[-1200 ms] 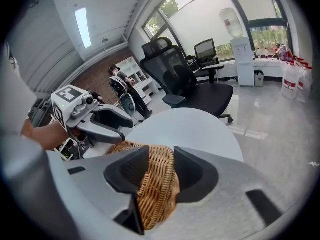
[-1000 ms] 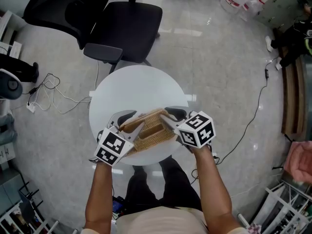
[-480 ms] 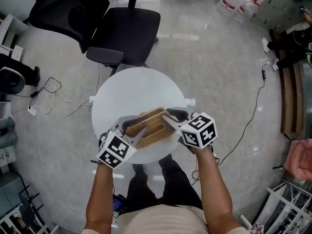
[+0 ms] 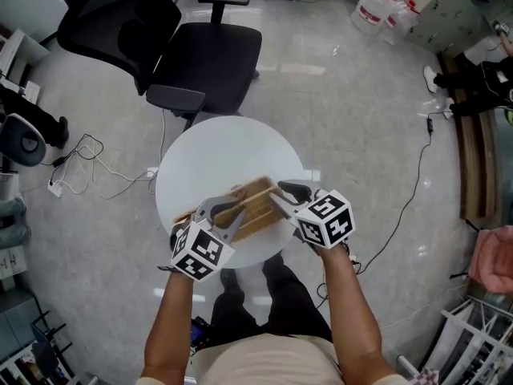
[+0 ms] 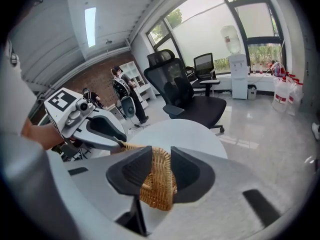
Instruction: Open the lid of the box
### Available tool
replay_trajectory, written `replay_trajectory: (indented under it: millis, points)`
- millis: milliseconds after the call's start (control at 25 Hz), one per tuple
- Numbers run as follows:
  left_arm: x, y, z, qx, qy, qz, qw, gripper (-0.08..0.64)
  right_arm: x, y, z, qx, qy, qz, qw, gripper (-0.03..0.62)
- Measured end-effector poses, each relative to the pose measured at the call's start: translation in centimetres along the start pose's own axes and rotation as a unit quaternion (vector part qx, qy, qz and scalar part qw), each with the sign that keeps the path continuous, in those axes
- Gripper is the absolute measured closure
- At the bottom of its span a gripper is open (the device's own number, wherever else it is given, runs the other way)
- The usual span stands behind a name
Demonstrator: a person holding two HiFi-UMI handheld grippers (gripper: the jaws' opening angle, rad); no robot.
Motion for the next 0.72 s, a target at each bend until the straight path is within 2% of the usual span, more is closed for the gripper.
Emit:
replay_trajectory:
  millis: [160, 360, 560, 720]
  points:
    - [-0.8, 0.3, -0.4, -0.001, 0.005, 0.007, 1.0000, 0.514, 1.0, 0.2, -0.8, 0.011, -0.035, -0.046, 0.998, 0.483]
    - [-1.7, 0.8, -0.9, -0.004, 0.004, 0.017, 0.9998, 0.515, 2.2, 0.7, -2.0, 0.009, -0.061, -0.078, 0.995, 0.489]
    - [-3.0, 0.9, -1.5, -0.013, 0.002, 0.024, 0.9996, 0.520, 4.3, 1.7, -2.9, -0.016, -0.078, -0.116, 0.990, 0.545]
    - [-4.0, 1.2, -2.1, -0.018, -0.003, 0.030, 0.9994, 0.528, 5.9, 1.6, -2.9, 0.001, -0.076, -0.142, 0.987, 0.560]
Point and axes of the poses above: the fingertips, and each gripper's own axes: z forward along the fingers, x to its left, y out of its top, the point moved 8 cm from there along -z, backward along the fingers, and after that the axes turned 3 degrees about -z, right-handed, at the moved point
